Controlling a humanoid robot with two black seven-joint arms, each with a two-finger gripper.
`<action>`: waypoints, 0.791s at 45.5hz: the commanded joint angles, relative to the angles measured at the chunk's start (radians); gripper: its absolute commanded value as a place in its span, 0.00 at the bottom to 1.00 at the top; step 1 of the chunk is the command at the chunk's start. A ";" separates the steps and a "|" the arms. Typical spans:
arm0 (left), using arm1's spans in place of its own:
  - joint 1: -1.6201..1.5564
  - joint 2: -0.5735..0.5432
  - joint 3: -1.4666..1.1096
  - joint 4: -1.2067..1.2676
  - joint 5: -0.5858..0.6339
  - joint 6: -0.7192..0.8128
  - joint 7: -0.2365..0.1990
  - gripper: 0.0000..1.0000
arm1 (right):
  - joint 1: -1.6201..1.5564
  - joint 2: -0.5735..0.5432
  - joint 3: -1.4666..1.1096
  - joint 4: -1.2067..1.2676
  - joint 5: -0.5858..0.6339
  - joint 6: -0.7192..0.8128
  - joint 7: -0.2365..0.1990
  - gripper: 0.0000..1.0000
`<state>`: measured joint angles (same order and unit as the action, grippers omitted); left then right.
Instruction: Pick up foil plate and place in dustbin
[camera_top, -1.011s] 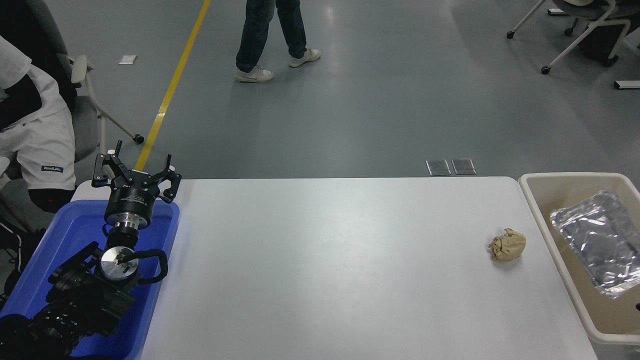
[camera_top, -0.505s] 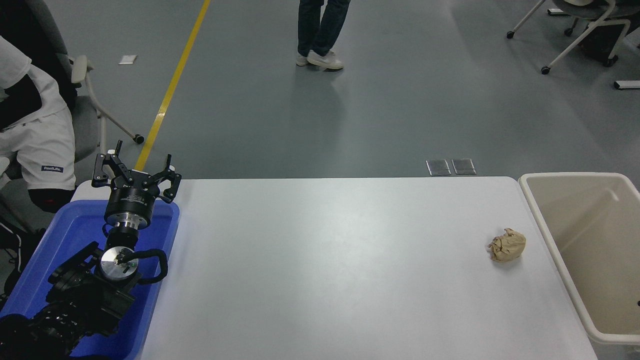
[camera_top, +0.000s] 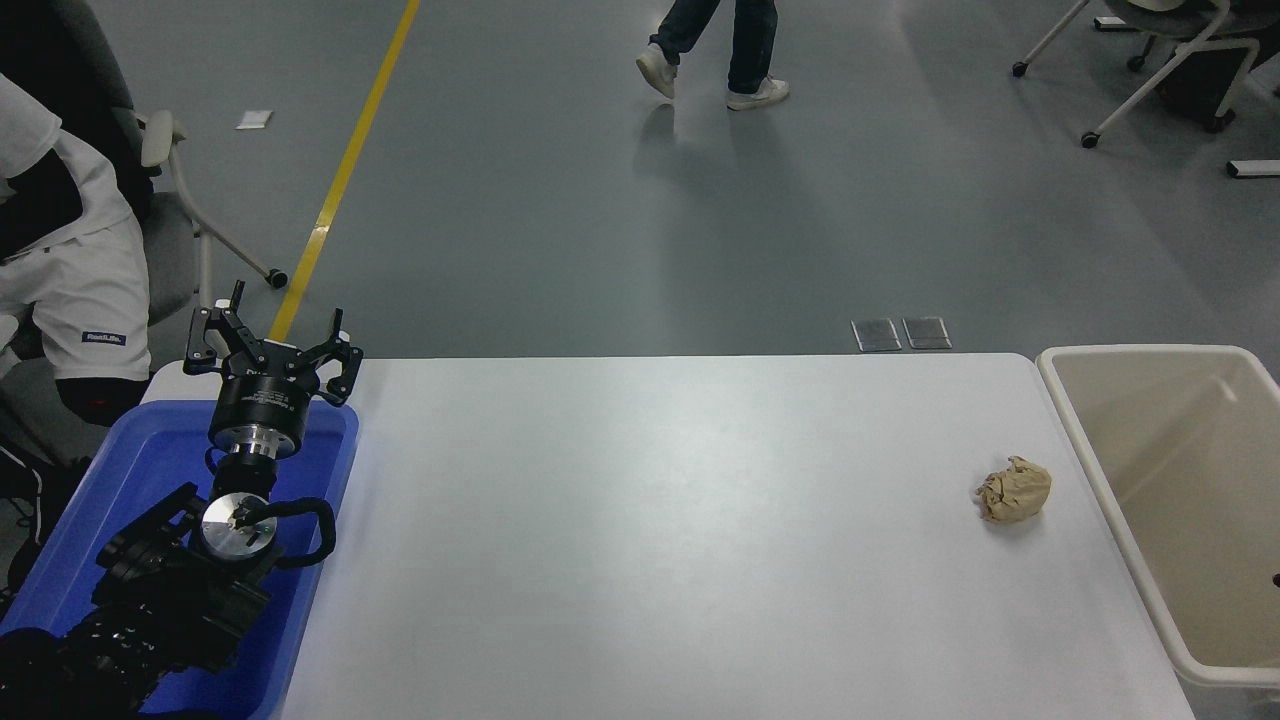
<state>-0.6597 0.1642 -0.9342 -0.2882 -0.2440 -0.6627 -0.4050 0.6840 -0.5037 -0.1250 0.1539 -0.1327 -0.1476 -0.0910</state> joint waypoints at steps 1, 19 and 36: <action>0.000 0.000 0.000 0.000 0.000 0.000 0.000 0.99 | 0.054 -0.045 -0.048 0.165 -0.120 0.003 -0.003 1.00; 0.000 0.000 0.000 0.000 0.002 -0.002 0.000 0.99 | 0.178 -0.242 -0.076 0.613 -0.396 0.011 -0.004 1.00; 0.000 0.000 0.000 0.000 0.002 -0.002 0.002 0.99 | 0.480 -0.317 -0.453 0.955 -0.410 0.075 -0.004 1.00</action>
<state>-0.6596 0.1642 -0.9342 -0.2883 -0.2427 -0.6644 -0.4050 0.9755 -0.7820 -0.3575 0.9191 -0.5208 -0.1295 -0.0945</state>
